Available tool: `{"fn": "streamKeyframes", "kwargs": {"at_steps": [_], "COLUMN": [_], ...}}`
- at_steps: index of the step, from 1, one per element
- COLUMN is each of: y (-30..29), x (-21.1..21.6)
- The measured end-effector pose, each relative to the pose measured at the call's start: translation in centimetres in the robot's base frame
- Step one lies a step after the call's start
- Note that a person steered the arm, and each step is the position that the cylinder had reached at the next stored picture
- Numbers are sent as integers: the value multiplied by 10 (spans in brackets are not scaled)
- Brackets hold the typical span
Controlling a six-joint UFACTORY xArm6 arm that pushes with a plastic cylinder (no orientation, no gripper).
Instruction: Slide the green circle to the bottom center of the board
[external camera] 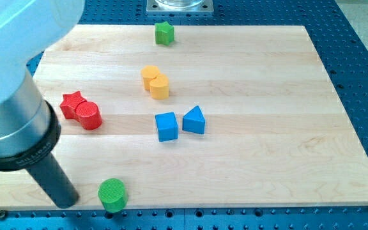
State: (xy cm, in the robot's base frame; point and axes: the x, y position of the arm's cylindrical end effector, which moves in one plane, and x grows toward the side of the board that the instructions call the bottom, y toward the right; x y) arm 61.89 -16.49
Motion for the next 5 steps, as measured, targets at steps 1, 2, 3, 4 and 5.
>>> {"fn": "streamKeyframes", "kwargs": {"at_steps": [1, 2, 3, 4, 5], "y": [12, 14, 16, 26, 48], "x": [-1, -1, 0, 0, 0]}}
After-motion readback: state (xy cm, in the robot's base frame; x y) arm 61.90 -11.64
